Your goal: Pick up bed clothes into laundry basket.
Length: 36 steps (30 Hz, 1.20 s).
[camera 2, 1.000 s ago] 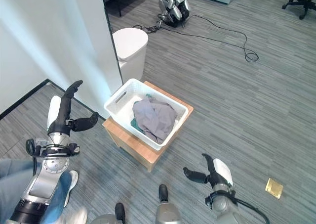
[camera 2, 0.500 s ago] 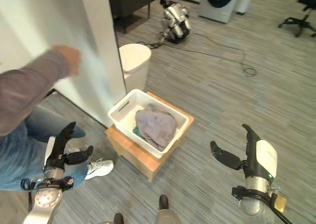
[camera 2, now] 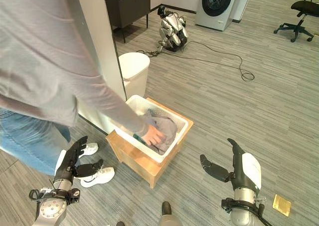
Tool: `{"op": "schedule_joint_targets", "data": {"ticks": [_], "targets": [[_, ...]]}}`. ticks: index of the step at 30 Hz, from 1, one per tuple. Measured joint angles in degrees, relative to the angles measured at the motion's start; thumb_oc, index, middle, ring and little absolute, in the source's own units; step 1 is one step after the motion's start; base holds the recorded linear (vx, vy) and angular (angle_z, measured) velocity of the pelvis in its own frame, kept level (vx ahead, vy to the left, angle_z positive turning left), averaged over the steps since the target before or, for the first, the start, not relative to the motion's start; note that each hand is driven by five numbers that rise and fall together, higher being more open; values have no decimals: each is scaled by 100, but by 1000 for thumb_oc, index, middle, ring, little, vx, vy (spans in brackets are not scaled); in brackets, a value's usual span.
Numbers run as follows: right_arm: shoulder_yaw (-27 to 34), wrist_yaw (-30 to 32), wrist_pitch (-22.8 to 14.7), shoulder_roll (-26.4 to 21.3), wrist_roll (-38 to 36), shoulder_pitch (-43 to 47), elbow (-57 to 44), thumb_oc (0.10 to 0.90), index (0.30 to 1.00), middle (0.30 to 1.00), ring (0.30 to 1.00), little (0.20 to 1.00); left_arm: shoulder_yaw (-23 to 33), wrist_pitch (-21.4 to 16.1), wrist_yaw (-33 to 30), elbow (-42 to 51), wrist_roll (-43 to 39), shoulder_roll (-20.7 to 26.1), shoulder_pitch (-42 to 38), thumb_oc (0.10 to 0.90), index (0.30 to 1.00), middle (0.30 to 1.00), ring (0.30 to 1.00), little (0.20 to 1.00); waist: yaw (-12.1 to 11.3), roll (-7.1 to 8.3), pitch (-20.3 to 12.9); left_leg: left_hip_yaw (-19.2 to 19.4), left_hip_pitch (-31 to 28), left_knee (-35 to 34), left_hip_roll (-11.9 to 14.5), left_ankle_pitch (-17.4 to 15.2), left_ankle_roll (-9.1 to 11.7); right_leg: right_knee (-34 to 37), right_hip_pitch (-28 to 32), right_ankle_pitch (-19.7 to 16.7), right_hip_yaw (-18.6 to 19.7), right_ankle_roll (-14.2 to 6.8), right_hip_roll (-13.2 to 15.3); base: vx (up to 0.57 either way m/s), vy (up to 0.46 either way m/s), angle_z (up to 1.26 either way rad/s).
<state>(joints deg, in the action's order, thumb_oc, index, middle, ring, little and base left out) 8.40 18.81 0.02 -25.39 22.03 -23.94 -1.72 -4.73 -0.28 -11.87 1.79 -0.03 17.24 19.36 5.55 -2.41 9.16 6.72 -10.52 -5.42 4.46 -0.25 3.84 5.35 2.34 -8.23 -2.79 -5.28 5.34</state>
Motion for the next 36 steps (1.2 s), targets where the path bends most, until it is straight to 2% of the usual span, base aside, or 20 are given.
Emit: {"op": "schedule_joint_targets", "data": {"ticks": [13, 15, 16, 18, 20, 21, 23, 25, 28, 29, 32, 34, 35, 36], "targets": [[-201, 6, -64, -12, -98, 202, -177, 800, 900, 900, 900, 900, -14, -1, -22, -202, -22, 0, -42, 800, 900, 900, 900, 900, -71, -5, 5, -27, 11, -2, 4, 8, 5, -5, 7, 3, -28, 1, 5, -2, -5, 1], [-204, 14, -75, -30, -114, 248, -221, 800, 900, 900, 900, 900, -13, -20, -34, -201, -228, -9, -57, 800, 900, 900, 900, 900, -55, -1, 10, -139, 17, 0, 12, 14, 12, -4, 61, 20, -156, -7, 13, -41, -65, 25], [-243, 13, -82, -67, -132, 323, -249, 800, 900, 900, 900, 900, 31, -65, -35, -194, -475, -56, 9, 800, 900, 900, 900, 900, -182, -38, 25, -187, 33, 1, 22, 46, 19, -8, 86, 20, -186, -7, 14, -54, -100, 37], [-383, 10, -91, -269, -139, 608, -260, 800, 900, 900, 900, 900, 82, -126, -58, -182, -899, -217, -4, 800, 900, 900, 900, 900, -222, -87, 64, -401, 79, 1, 33, 72, 27, -5, 147, 39, -401, -3, 23, -40, -109, 44], [-463, 9, -94, -385, -93, 759, -281, 800, 900, 900, 900, 900, 111, -145, -117, -185, -1261, -359, -5, 800, 900, 900, 900, 900, -456, -145, 91, -583, 86, 3, 71, 87, 23, -5, 237, 95, -562, 34, -2, -48, -126, 43], [-503, 7, -94, -426, -73, 798, -300, 800, 900, 900, 900, 900, 113, -159, -148, -186, -1371, -379, -4, 800, 900, 900, 900, 900, -501, -157, 98, -650, 96, 3, 84, 104, 30, -5, 272, 121, -646, 37, -9, -41, -111, 48], [-609, 0, -143, -468, -43, 860, -386, 800, 900, 900, 900, 900, 154, -198, -212, -189, -1520, -384, 4, 800, 900, 900, 900, 900, -578, -176, 111, -781, 132, 23, 114, 143, 66, -7, 323, 170, -793, 22, -23, -31, -107, 35], [-718, 1, -228, -474, -23, 961, -413, 800, 900, 900, 900, 900, 267, -255, -267, -214, -1570, -420, -4, 800, 900, 900, 900, 900, -763, -208, 134, -879, 177, 30, 150, 189, 130, -6, 319, 172, -839, 24, -69, -40, -123, 23], [-881, -9, -262, -485, -12, 1033, -419, 800, 900, 900, 900, 900, 386, -389, -314, -330, -1601, -440, -14, 800, 900, 900, 900, 900, -810, -198, 209, -1078, 298, 68, 184, 246, 173, -2, 345, 227, -1063, 43, -88, -71, -147, 39], [-925, -40, -296, -487, -11, 1089, -421, 800, 900, 900, 900, 900, 412, -443, -356, -369, -1765, -445, 37, 800, 900, 900, 900, 900, -891, -230, 277, -1182, 346, 61, 205, 274, 204, 2, 346, 240, -1126, 62, -114, -43, -107, 31], [-981, -87, -315, -515, -10, 1234, -421, 800, 900, 900, 900, 900, 468, -443, -386, -451, -1885, -450, 157, 800, 900, 900, 900, 900, -1044, -325, 408, -1213, 373, 42, 245, 278, 209, 33, 327, 246, -1153, 70, -153, -180, -86, 13], [-1090, -80, -337, -593, -5, 1496, -406, 800, 900, 900, 900, 900, 491, -470, -394, -489, -2007, -460, 141, 800, 900, 900, 900, 900, -1075, -363, 581, -1206, 688, 375, 134, 376, 315, -12, 267, 239, -1224, 78, -158, -366, -75, 42], [-1090, -46, -326, -604, -7, 1598, -400, 800, 900, 900, 900, 900, 477, -515, -396, -635, -2015, -459, -80, 800, 900, 900, 900, 900, -982, -287, 683, -1035, 988, 596, 16, 562, 439, -6, 240, 193, -1408, 154, -22, -221, -105, 101], [-1133, -33, -325, -655, -6, 1720, -406, 800, 900, 900, 900, 900, 475, -522, -402, -763, -2021, -483, -269, 800, 900, 900, 900, 900, -947, -240, 727, -617, 1136, 548, -57, 887, 303, -33, 179, 177, -1598, 245, 94, -257, -146, 99]]}}
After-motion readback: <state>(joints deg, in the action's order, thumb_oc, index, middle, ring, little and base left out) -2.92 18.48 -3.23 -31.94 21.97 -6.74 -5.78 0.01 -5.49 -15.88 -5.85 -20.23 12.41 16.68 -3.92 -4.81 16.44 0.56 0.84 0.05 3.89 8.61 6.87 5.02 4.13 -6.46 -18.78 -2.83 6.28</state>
